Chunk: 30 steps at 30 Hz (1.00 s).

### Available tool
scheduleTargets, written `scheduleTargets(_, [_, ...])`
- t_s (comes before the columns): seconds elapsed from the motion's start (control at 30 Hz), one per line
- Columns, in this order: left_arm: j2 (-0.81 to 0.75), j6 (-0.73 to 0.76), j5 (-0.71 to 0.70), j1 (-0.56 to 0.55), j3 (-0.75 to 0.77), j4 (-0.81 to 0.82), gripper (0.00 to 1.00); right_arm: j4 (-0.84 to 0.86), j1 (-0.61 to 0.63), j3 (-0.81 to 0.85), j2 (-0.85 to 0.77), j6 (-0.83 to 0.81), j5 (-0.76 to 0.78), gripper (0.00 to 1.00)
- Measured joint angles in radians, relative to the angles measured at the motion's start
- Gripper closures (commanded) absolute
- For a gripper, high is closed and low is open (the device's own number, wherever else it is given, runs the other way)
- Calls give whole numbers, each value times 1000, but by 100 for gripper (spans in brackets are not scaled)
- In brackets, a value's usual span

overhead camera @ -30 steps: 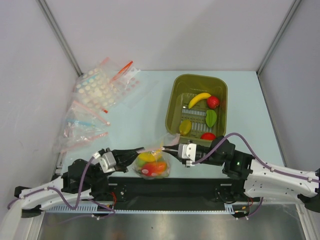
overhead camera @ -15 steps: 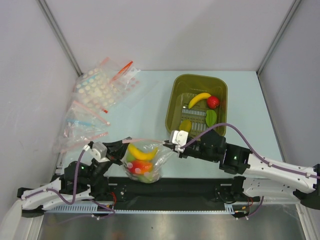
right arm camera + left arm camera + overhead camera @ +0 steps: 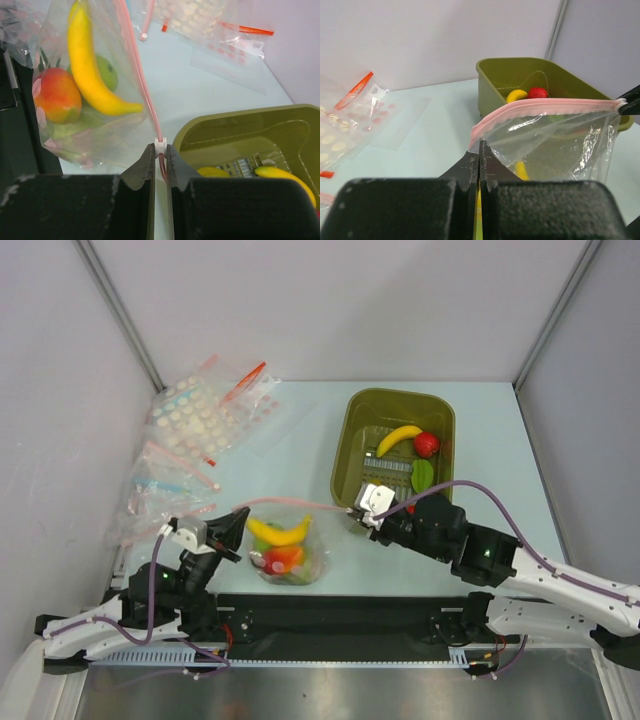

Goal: Place the food in the zip-top bag and seal the zipper
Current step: Zip the zipper food storage bag at the center of the board, then place the zipper food storage bag at the center of the board.

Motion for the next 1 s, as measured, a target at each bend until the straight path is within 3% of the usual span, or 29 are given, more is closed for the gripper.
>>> scheduleTargets(0.4, [-1,-8,-53,-5,0,0,100,-10,-3,-15,-31,-6,71,100])
scheduleTargets(0.7, [14,7,-102,-5,0,64,98,114,-20,-50,0,-16,91,100])
scheduleTargets(1.0, [354,16,-180,24,95,204,99,116,-251,85,208,72,-35,100])
